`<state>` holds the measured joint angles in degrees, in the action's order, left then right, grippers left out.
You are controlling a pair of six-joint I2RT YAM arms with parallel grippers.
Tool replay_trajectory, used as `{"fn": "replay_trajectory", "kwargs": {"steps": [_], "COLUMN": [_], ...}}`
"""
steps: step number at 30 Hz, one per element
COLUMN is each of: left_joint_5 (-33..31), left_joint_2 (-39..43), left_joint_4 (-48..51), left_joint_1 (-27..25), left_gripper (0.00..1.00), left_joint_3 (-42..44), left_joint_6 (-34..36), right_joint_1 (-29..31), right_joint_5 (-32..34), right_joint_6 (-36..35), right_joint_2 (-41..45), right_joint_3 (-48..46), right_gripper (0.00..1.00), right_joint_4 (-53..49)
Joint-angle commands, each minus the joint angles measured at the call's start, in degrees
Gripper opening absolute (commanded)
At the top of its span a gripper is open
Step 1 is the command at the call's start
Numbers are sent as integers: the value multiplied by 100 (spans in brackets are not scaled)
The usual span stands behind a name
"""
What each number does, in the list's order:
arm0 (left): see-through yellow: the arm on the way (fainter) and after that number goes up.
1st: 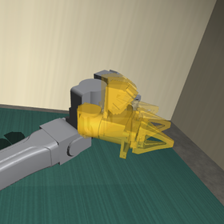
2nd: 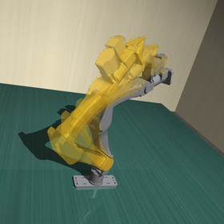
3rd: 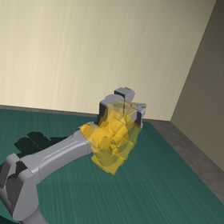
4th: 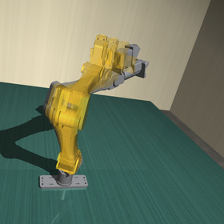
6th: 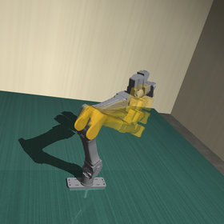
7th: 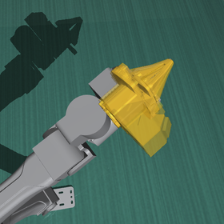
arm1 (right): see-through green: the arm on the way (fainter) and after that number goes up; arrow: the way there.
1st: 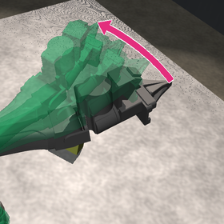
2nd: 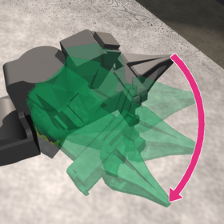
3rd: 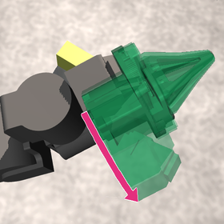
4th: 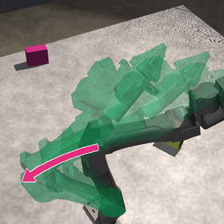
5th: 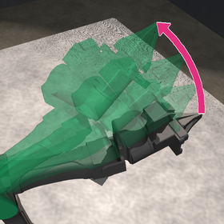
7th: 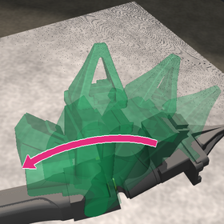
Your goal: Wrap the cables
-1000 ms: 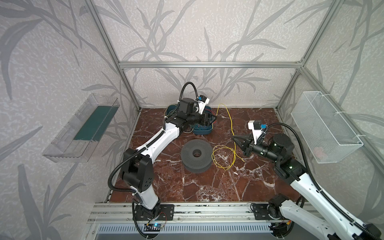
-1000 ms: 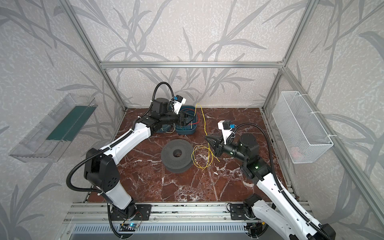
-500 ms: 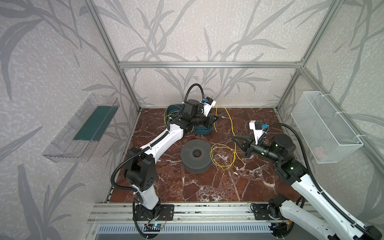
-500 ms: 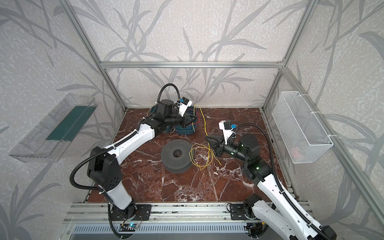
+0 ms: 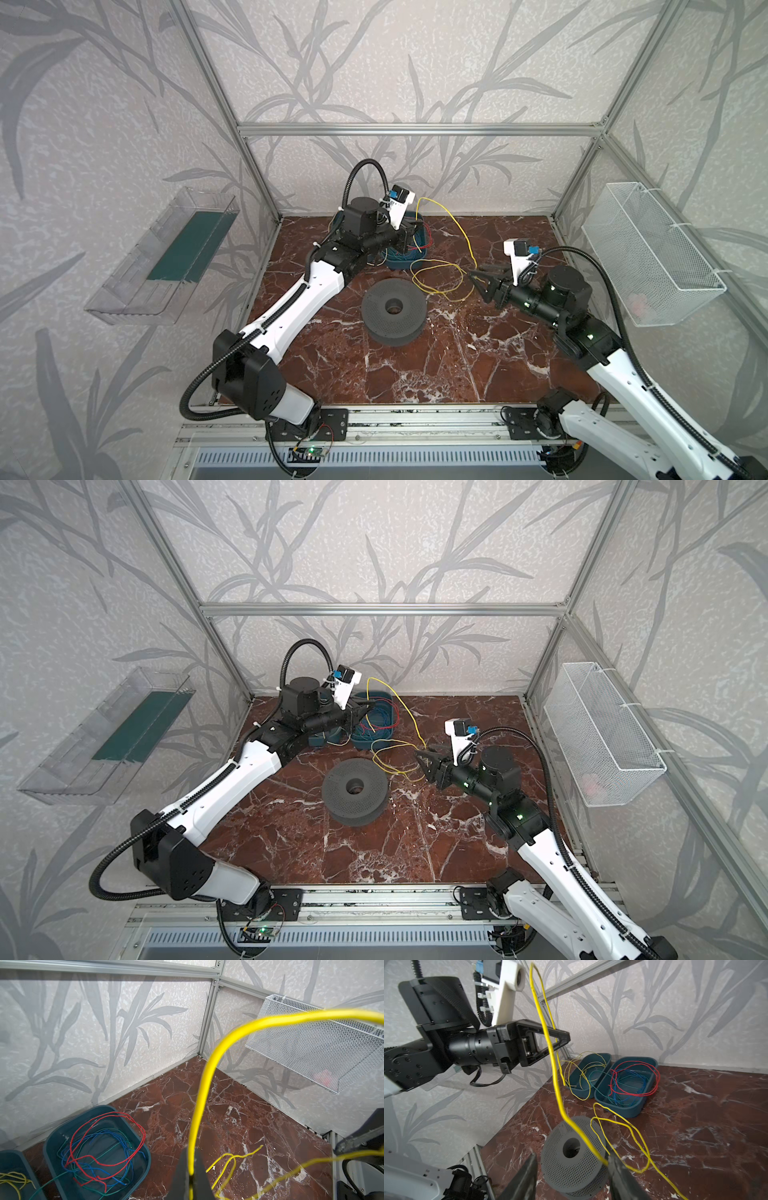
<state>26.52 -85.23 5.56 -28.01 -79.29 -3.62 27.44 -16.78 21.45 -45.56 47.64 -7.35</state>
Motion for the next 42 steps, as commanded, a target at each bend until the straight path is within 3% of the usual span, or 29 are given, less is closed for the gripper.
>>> {"fn": "replay_trajectory", "kwargs": {"steps": [1,6,13,16,19,26,29,35,42], "left_joint_5": [-114,-327,-256,-298,-339,-326,-289,-236,-223], "left_joint_2": [85,78,170,275,340,459,481,572,583], "left_joint_4": [-150,-187,-115,-215,-277,-533,-610,-719,-754], "left_joint_1": [-3,4,-20,-37,-51,-72,-82,-118,-163], "left_gripper": [0,0,0,0,0,0,0,0,0], "left_joint_3": [254,261,195,330,434,670,726,823,845], "left_joint_6": [17,20,-7,-12,24,115,140,193,204], "right_joint_1": [-41,-55,-143,-432,-902,-1361,-1440,-1809,-1789], "right_joint_5": [658,615,2835,3095,2337,669,356,-199,-974], "right_joint_6": [8,105,556,969,1803,3777,4425,5503,5992], "right_joint_2": [404,863,1114,838,695,231,-138,-1177,-2302], "right_joint_3": [177,202,462,589,468,-603,-1003,-1407,-1064], "right_gripper": [57,59,54,58,65,69,70,72,71], "right_joint_4": [-628,-860,-1891,-2218,-2074,-920,-195,1318,2209]}}
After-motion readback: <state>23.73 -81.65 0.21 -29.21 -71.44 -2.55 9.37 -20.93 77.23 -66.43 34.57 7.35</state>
